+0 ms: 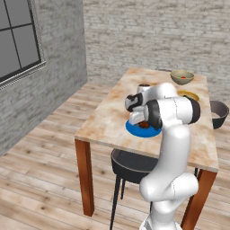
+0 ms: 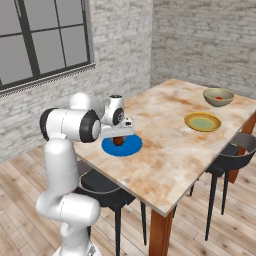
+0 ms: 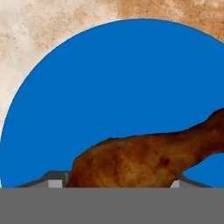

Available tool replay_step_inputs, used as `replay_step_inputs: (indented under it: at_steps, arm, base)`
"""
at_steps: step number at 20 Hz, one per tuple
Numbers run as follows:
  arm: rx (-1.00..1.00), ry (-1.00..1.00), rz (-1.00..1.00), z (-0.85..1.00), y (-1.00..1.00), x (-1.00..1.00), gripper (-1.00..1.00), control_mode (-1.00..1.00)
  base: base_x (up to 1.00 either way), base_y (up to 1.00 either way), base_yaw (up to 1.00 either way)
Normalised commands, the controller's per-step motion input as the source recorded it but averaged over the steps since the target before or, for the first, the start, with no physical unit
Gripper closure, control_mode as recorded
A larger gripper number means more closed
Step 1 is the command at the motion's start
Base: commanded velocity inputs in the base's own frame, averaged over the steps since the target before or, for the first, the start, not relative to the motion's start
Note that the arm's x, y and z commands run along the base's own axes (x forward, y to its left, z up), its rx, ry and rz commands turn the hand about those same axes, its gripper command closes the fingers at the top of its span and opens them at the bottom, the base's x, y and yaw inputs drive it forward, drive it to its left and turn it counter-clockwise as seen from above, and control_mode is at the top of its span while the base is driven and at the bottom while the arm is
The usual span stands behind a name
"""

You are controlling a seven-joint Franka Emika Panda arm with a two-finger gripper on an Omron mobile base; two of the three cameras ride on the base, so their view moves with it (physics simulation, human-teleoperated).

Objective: Pick the chicken drumstick and tomato from their plates and place them in the bowl. Then put the bowl in the fridge.

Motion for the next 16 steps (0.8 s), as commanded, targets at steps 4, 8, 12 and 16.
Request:
replay_step_inputs:
  at_steps: [4, 8, 12, 16]
  arm:
    - [0.00, 0.00, 0.01, 0.58, 0.00, -0.23, 1.00, -1.00]
    - [0.00, 0.00, 0.00, 0.49, 0.01, -0.41, 1.00, -1.00]
    - [0.00, 0.00, -0.06, 0.26, 0.00, -0.60, 1.00, -1.00]
    - [0.04, 0.00, -0.14, 0.19, 0.00, -0.68, 1.00, -1.00]
  base:
    - [0.00, 0.00, 0.00]
    - [0.00, 0.00, 0.00]
    - [0.00, 0.00, 0.00]
    - [0.00, 0.00, 0.00]
